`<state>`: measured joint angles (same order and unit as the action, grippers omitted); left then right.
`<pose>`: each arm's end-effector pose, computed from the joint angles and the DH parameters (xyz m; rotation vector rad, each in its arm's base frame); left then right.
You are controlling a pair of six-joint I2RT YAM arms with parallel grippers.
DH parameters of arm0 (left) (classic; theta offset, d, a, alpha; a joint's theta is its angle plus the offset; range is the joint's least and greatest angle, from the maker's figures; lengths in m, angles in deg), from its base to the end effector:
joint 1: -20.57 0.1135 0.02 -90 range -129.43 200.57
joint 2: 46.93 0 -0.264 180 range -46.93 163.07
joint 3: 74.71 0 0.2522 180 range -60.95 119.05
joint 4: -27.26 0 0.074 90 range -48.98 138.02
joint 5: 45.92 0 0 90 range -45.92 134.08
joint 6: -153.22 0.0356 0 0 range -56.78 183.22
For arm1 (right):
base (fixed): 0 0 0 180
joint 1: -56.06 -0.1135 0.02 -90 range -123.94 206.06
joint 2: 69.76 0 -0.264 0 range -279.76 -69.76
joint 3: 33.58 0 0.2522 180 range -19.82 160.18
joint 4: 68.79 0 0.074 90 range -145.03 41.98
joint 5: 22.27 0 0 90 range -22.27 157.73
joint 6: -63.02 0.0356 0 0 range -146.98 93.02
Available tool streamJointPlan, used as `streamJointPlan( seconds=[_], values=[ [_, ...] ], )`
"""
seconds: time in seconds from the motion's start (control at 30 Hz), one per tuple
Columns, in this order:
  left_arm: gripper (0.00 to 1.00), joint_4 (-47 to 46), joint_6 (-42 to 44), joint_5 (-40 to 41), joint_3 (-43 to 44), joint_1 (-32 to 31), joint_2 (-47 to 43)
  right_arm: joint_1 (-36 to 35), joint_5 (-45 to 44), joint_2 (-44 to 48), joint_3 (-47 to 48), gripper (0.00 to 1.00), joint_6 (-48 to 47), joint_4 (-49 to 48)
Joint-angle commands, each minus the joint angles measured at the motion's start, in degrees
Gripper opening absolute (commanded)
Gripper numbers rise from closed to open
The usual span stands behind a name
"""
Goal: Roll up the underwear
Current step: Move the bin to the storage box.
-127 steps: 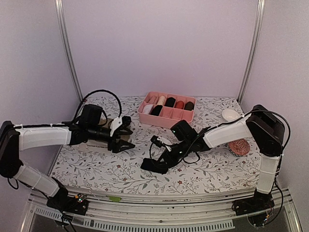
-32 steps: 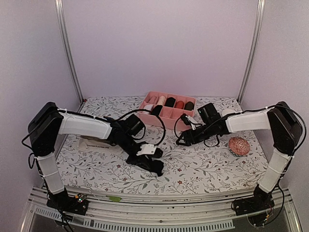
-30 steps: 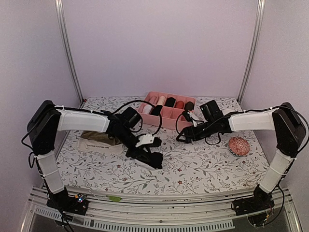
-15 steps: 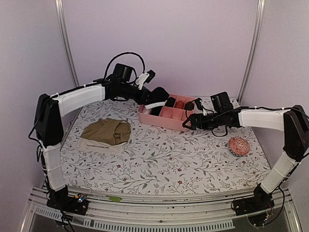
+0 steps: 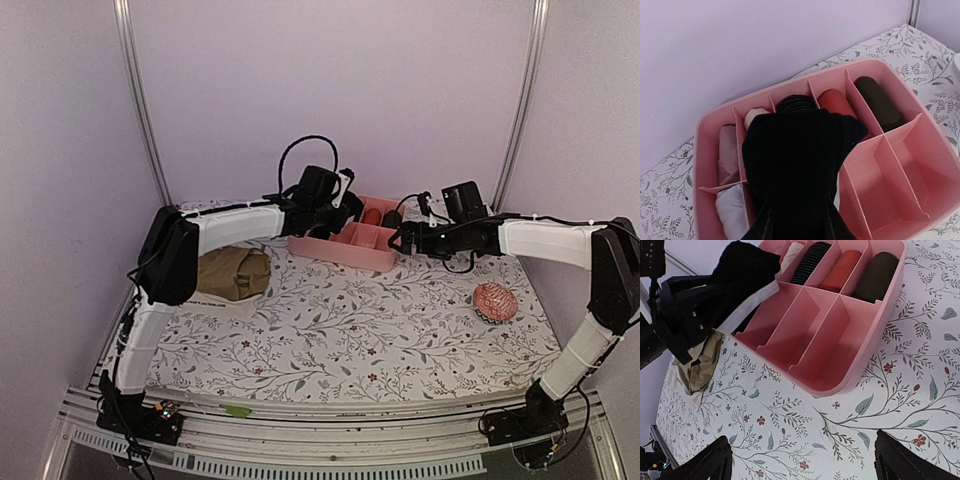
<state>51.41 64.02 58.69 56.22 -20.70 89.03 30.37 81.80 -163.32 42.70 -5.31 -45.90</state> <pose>0.4236 -0.3598 0.2220 0.5949 1.9790 -0.1705 0.3208 0.1639 0.2321 -0.2166 2.3386 0.7024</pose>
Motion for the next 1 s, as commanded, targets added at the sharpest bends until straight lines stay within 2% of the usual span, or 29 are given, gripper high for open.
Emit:
streamJointPlan(
  seconds=[0.0,0.23,0.4,0.67,0.97],
  values=[
    [0.0,-5.4,4.0,7.8,1.8,-2.7,2.3,0.7,-1.1,0.0,2.0,0.99,0.3,0.9],
    [0.0,-1.7,4.0,9.9,0.9,-4.0,5.0,1.2,-1.6,-0.4,2.1,0.99,0.0,1.3],
    [0.0,-5.5,4.3,13.3,-0.3,-2.4,4.4,1.3,-0.4,-1.5,2.5,0.99,0.0,1.2],
    [0.0,-14.2,15.9,16.3,4.1,-1.0,6.2,1.3,0.7,-2.7,3.2,0.99,0.4,0.8],
    [0.0,-11.5,18.4,15.7,0.7,-4.2,7.2,1.5,0.3,-3.5,3.7,0.99,0.1,1.2]
  ],
)
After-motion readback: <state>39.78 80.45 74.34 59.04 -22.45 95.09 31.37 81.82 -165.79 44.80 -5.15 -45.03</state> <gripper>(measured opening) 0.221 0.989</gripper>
